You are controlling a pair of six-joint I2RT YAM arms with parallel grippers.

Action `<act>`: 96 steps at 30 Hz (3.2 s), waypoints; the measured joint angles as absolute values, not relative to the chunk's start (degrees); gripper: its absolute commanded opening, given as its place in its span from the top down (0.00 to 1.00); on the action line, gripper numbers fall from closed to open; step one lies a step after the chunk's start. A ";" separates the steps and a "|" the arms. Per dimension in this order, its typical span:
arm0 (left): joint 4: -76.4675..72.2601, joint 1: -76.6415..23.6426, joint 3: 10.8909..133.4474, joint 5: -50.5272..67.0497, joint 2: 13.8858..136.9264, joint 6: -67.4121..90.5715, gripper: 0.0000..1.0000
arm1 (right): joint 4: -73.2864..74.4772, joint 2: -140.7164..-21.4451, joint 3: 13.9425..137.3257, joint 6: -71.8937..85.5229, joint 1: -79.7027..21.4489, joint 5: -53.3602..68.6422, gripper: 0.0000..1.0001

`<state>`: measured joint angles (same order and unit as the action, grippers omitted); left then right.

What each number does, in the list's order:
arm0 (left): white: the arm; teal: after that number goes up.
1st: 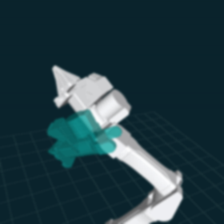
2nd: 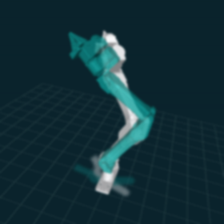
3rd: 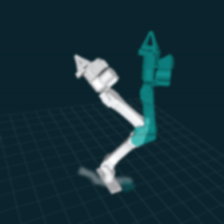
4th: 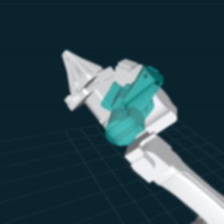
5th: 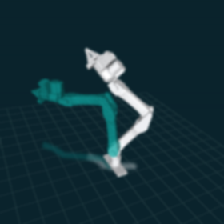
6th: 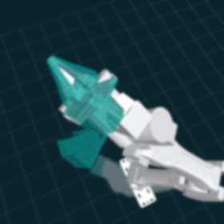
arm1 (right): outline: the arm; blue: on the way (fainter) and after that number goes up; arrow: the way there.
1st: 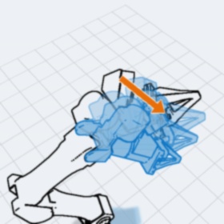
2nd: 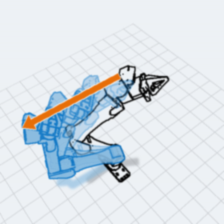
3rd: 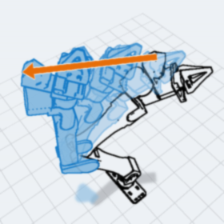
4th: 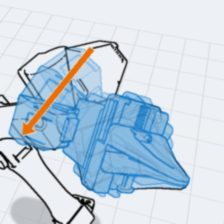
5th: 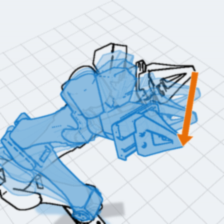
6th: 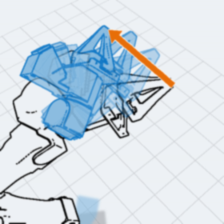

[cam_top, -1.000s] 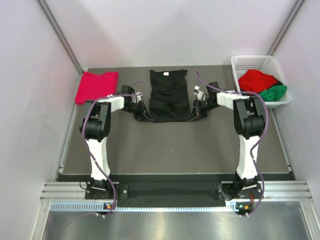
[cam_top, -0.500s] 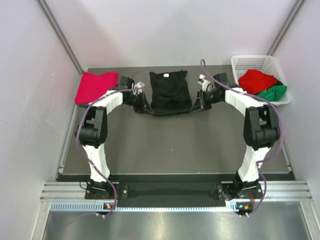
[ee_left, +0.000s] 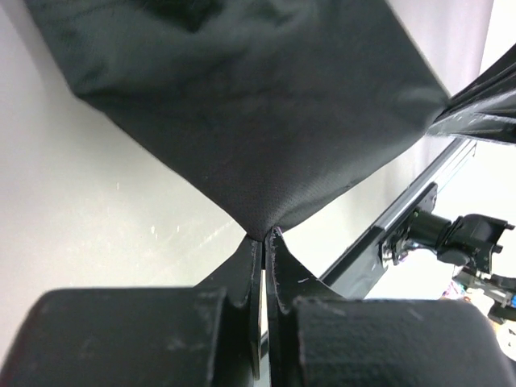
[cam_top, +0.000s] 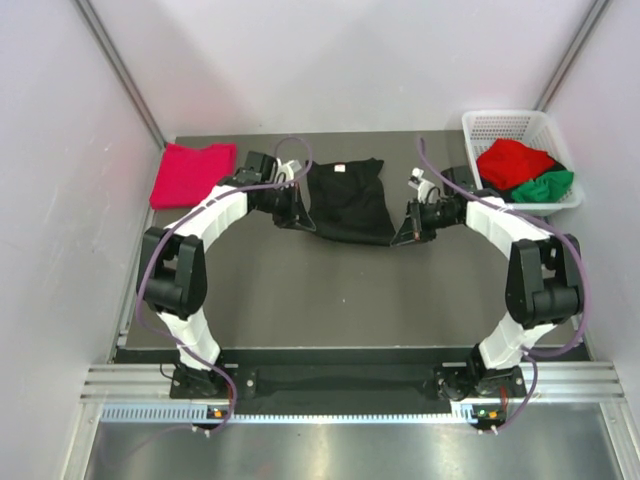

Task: Fold and stack the t-shirts
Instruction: Fold the tshirt, then neatly place the folded tshirt to the corner

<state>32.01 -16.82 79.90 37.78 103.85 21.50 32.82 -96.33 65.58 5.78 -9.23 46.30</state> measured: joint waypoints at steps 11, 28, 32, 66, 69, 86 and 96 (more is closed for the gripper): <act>32.80 -16.80 75.40 37.58 102.54 21.52 1.00 | 32.53 -96.53 66.54 5.82 -8.32 46.44 1.00; 29.02 -13.50 118.69 27.42 129.54 14.98 0.46 | 24.80 -127.76 113.75 6.28 -7.42 45.30 0.45; 26.37 -13.54 127.83 15.29 138.41 12.78 0.25 | 22.46 -135.00 122.34 2.52 -8.25 39.57 0.41; 21.65 -6.72 114.67 46.83 141.34 21.21 0.17 | 26.22 -133.56 105.30 0.67 -12.71 44.64 0.45; 19.27 -7.55 115.98 50.30 143.41 23.11 0.22 | 26.11 -135.02 106.21 0.97 -12.71 44.75 0.45; 13.78 -10.52 118.48 55.68 149.60 29.74 1.00 | 26.26 -135.09 106.89 1.41 -12.69 44.64 0.44; 36.14 -3.86 120.75 45.47 141.86 10.52 1.00 | 29.87 -124.31 101.86 -3.46 -10.04 42.50 0.45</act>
<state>36.14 -3.86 120.75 45.47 141.86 10.52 29.87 -124.31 101.86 -3.46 -10.04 42.50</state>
